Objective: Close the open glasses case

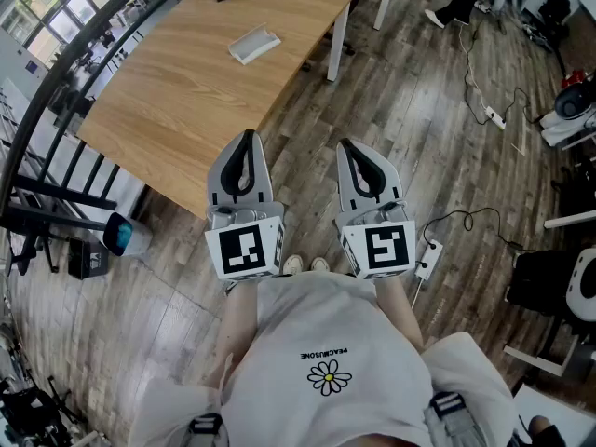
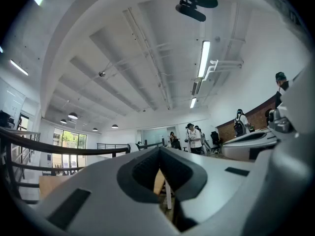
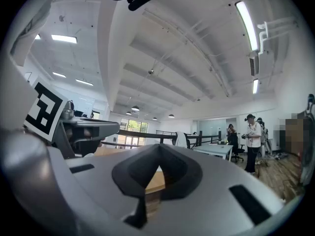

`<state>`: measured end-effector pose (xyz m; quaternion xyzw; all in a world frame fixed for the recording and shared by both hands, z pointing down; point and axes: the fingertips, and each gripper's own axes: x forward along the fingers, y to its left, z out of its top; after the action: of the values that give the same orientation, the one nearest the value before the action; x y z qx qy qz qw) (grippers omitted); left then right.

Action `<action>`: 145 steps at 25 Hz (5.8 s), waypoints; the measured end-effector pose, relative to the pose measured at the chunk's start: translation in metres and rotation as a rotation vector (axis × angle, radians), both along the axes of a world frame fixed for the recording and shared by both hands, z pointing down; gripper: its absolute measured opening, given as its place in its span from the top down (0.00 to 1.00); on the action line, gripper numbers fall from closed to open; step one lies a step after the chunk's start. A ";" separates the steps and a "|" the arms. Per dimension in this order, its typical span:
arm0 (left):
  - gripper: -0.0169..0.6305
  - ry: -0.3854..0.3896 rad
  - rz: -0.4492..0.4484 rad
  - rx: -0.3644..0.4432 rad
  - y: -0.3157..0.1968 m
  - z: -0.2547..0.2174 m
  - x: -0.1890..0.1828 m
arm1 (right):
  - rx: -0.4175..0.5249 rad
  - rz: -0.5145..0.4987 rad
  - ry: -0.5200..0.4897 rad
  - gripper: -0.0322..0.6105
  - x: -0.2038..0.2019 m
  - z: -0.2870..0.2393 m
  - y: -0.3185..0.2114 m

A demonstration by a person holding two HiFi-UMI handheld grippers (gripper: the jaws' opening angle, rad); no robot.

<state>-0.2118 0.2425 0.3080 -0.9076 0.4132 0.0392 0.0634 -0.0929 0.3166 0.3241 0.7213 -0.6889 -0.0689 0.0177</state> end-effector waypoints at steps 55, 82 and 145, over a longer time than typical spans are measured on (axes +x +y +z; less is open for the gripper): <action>0.95 0.135 -0.147 -0.048 -0.409 0.045 0.145 | -0.141 -0.289 -0.007 0.94 0.135 0.058 -0.424; 0.95 0.059 -0.433 -0.112 -0.466 0.046 0.147 | -0.122 -0.592 -0.027 0.94 0.128 0.049 -0.524; 0.58 -0.101 -0.247 -0.822 -0.524 0.294 0.190 | -0.238 -0.522 0.035 0.94 0.183 0.082 -0.505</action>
<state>-0.0220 -0.2814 0.6020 -0.8019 0.4964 -0.1811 -0.2790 0.0901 -0.1887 0.4066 0.5111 -0.8542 -0.0023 0.0957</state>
